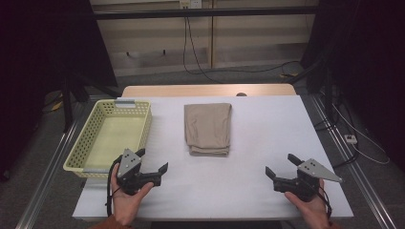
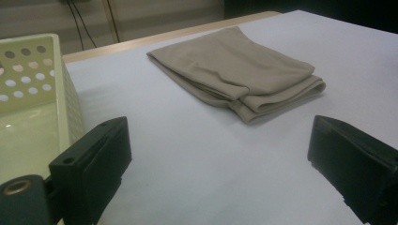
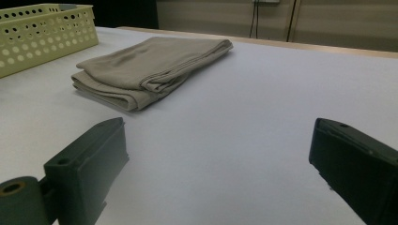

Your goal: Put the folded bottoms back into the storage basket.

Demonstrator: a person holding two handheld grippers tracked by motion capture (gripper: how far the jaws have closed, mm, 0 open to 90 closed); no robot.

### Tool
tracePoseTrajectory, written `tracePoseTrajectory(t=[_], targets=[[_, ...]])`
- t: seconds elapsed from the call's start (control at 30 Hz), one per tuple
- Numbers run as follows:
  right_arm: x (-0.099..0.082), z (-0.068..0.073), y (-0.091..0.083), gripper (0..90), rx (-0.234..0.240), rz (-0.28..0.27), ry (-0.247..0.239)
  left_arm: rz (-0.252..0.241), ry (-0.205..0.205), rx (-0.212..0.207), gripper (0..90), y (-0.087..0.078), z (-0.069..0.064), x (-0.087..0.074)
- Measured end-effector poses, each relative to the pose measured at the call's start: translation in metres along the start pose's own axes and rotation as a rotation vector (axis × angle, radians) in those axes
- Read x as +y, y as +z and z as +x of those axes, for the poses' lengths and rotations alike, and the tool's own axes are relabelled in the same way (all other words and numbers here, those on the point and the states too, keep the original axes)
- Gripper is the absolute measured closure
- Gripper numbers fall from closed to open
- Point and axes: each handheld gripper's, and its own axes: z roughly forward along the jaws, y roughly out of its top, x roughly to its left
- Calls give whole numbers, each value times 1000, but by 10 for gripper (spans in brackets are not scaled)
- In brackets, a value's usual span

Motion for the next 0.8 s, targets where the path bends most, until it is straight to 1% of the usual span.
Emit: tracePoseTrajectory(t=[0.07,0.13,0.2,0.27,0.33,0.4,0.47,0.5,0.57,0.6,0.63,0.67,0.8], targets=[[0,0,0,43,3,0,1,-4,0,0,64,1,-1,0],[0,0,0,42,5,-1,1,2,9,-2,63,1,-2,1],[0,0,0,41,5,0,0,4,1,-7,63,3,-3,1],[0,0,0,41,6,0,3,9,12,-10,64,4,-4,1],[0,0,0,41,7,0,3,7,5,-14,63,5,-5,1],[0,0,0,41,6,1,3,18,11,-22,63,6,-6,1],[0,1,0,41,5,1,4,21,7,-17,63,8,-8,2],[0,1,0,41,6,1,4,29,14,-15,63,9,-10,4],[0,1,1,40,6,2,2,22,3,-12,63,10,-12,6],[0,1,1,38,7,5,-1,22,-2,-27,64,12,-14,7],[0,1,1,34,9,6,-2,22,-2,-27,62,12,-14,7],[0,1,1,34,9,6,-2,26,7,-27,62,13,-15,7],[0,1,1,24,20,9,0,30,-2,-43,54,15,-15,8]])
